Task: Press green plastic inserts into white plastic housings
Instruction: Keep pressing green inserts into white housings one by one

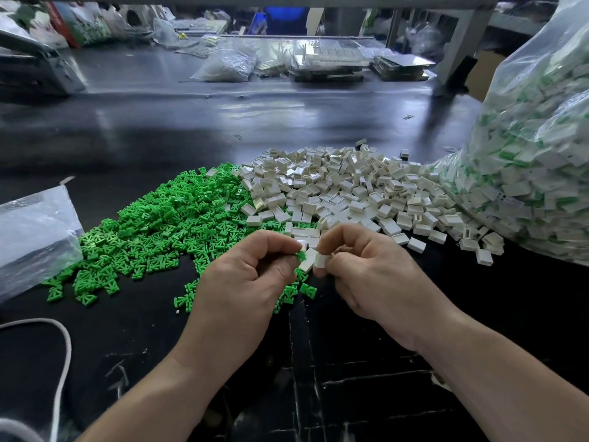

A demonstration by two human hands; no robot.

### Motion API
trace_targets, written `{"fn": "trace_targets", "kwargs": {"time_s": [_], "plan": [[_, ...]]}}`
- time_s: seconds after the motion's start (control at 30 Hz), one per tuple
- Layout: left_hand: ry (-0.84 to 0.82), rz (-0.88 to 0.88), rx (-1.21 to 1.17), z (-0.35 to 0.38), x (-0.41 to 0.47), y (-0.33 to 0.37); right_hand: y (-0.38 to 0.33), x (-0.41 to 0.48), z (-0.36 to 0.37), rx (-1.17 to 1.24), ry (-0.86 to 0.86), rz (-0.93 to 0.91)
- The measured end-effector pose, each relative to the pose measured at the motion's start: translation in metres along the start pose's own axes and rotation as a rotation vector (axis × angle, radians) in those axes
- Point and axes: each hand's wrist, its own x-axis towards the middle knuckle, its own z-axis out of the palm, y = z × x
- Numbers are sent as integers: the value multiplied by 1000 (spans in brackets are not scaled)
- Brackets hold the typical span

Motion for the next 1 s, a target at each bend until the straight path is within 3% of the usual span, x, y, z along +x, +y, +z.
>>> {"fn": "trace_targets", "kwargs": {"time_s": [0.17,0.3,0.7,1.0], "plan": [[-50,-101,-258,-4,-2,4,-2,-3,-2,271,-97,41],[-18,-122,-335,-6,-3,6,-4,-6,-3,325,-174,78],[10,-27,-201,-8,-6,12,-7,-9,-6,298,-240,-16],[37,36,-74,-8,-10,13,-8,-13,-3,192,-192,-31]]}}
